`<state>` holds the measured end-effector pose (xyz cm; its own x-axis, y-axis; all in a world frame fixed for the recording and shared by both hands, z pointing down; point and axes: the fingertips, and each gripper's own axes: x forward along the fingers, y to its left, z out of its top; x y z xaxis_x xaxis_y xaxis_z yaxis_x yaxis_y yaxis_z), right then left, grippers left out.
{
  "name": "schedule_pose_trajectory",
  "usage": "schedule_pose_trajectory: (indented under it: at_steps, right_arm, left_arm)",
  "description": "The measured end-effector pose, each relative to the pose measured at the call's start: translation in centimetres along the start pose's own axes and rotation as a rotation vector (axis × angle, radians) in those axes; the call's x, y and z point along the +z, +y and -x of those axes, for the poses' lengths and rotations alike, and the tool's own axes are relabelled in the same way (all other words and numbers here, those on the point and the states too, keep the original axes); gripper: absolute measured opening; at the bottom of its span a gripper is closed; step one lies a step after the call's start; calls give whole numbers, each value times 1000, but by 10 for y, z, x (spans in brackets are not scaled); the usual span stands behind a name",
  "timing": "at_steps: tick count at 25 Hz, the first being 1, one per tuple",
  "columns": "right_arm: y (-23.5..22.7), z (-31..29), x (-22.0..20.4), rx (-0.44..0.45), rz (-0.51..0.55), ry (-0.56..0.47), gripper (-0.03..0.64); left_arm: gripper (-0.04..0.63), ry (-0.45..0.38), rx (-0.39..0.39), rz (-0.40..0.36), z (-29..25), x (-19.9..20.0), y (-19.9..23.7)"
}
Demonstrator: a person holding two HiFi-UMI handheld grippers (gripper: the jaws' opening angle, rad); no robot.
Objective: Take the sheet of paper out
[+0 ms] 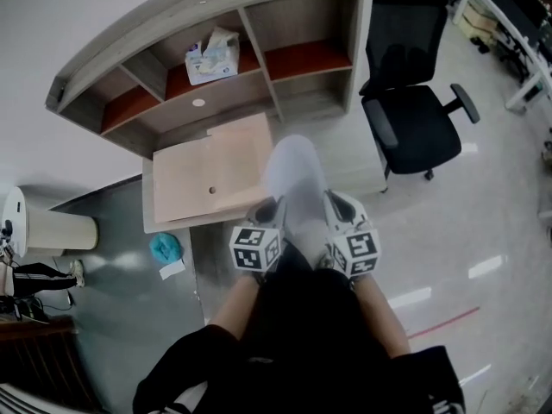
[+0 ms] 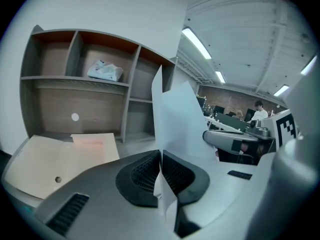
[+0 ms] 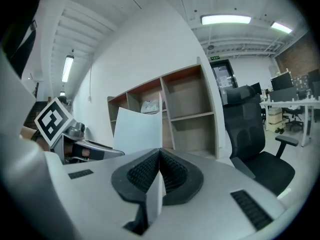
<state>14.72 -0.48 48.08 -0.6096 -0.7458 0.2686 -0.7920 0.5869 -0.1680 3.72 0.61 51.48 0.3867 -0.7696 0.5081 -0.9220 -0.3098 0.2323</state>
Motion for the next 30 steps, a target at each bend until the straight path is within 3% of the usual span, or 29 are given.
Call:
schedule_pose_trajectory:
  at_steps: [13,30]
  right_arm:
    - [-12,21,27,-84,96,-54,17]
    - [2,11,27,-65,118,-53,17]
  left_arm:
    - [51,-68,19,-131,-2,44,-16]
    - [51,-65,20,-128,0,37,-7]
